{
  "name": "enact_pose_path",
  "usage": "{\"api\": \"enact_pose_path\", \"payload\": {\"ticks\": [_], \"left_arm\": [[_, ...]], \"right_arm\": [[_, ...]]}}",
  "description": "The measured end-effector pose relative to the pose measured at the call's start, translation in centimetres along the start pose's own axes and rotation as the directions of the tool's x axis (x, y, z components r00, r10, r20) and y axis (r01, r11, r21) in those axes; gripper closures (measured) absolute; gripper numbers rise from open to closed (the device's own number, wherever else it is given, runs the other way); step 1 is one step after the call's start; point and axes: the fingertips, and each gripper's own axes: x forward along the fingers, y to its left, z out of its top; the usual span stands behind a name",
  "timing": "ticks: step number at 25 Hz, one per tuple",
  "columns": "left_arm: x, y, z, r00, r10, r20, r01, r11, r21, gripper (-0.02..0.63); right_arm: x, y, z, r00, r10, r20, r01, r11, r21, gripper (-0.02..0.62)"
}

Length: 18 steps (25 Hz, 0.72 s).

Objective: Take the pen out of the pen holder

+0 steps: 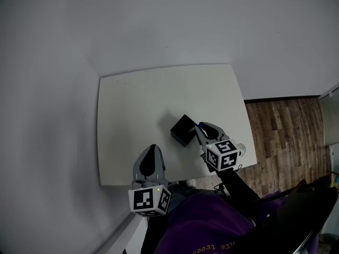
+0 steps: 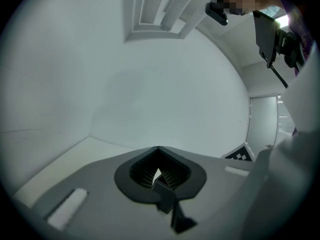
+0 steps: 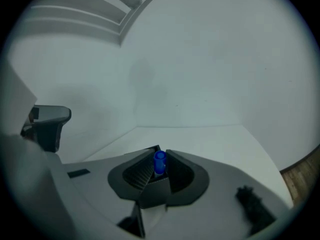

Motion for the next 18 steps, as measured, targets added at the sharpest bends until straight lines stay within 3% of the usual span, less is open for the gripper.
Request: {"api": "enact_pose_path", "payload": {"ticks": [18], "left_arm": [[0.1,-1.1,0.2,1.000,-0.021,0.006,0.020,0.999,0.025,0.600]], "right_arm": [[-1.7,0.2,2.8,0.996,0.031,0.082,-0.031,0.999,-0.007,0.520]]}}
